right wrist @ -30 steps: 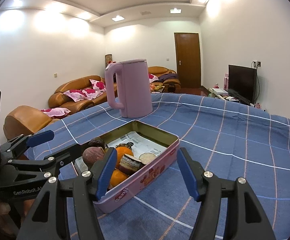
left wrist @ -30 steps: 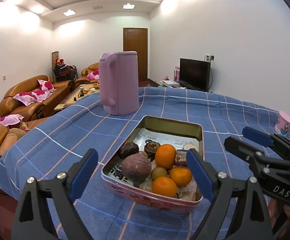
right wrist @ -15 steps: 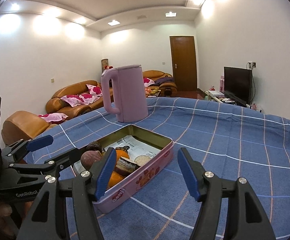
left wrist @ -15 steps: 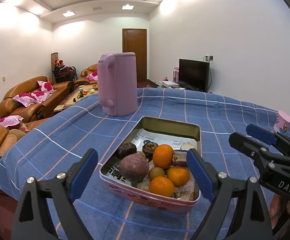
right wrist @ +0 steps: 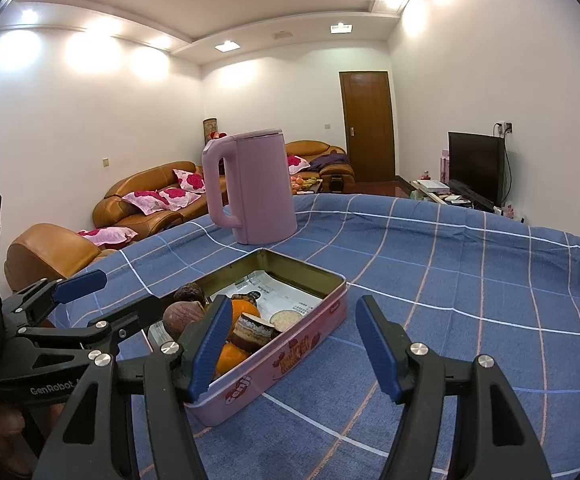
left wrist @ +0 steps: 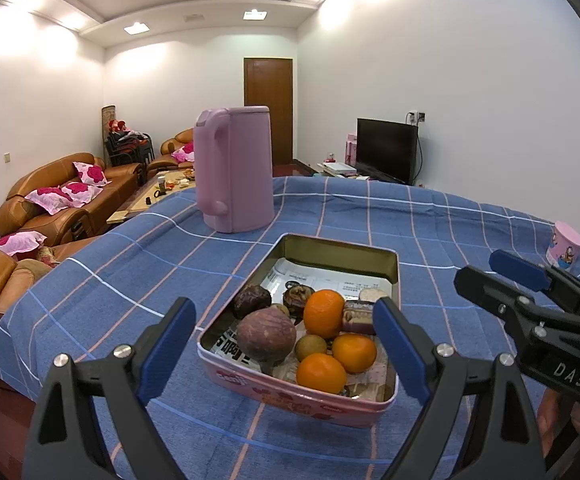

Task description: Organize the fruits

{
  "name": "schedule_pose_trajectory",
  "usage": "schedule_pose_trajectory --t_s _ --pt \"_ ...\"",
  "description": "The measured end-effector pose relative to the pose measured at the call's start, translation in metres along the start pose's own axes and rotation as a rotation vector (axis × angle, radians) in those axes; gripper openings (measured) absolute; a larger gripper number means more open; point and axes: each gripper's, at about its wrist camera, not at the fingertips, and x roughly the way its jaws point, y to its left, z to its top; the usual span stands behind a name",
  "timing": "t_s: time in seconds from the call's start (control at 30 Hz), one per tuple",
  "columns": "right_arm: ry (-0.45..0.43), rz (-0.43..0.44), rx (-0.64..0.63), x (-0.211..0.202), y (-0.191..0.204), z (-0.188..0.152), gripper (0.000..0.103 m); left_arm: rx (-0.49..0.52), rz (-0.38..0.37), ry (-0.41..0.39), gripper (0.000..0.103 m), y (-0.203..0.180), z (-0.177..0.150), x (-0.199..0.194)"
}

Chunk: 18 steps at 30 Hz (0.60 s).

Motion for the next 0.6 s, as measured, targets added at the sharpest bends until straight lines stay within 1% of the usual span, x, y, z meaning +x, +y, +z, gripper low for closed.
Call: schedule_pose_trajectory --t_s 0.27,0.3,0.33,0.37,0.47,0.6 --pt "-0.002 0.003 0.0 0.0009 0.0007 0.0001 0.066 0.004 -0.002 0.002 0.093 -0.0004 0.0003 -0.0004" --pt "-0.004 0.003 0.0 0.0007 0.0006 0.0001 0.066 0.005 -0.002 0.002 0.095 -0.0003 0.0008 -0.0005" --pt "-0.006 0.003 0.0 0.0001 0.0005 0.0002 0.066 0.005 0.001 0.0 0.101 -0.0004 0.0013 -0.0009" --pt "-0.008 0.003 0.0 -0.0001 0.0005 0.0003 0.066 0.004 0.005 -0.005 0.103 -0.0005 0.002 -0.0016" --pt "-0.01 0.001 0.0 -0.0007 0.0002 0.0007 0.066 0.016 -0.011 -0.013 0.103 -0.0027 0.0044 -0.0038" --pt "-0.015 -0.003 0.0 -0.004 -0.0016 0.0006 0.066 0.026 -0.014 -0.025 0.103 -0.0062 0.0065 -0.0071"
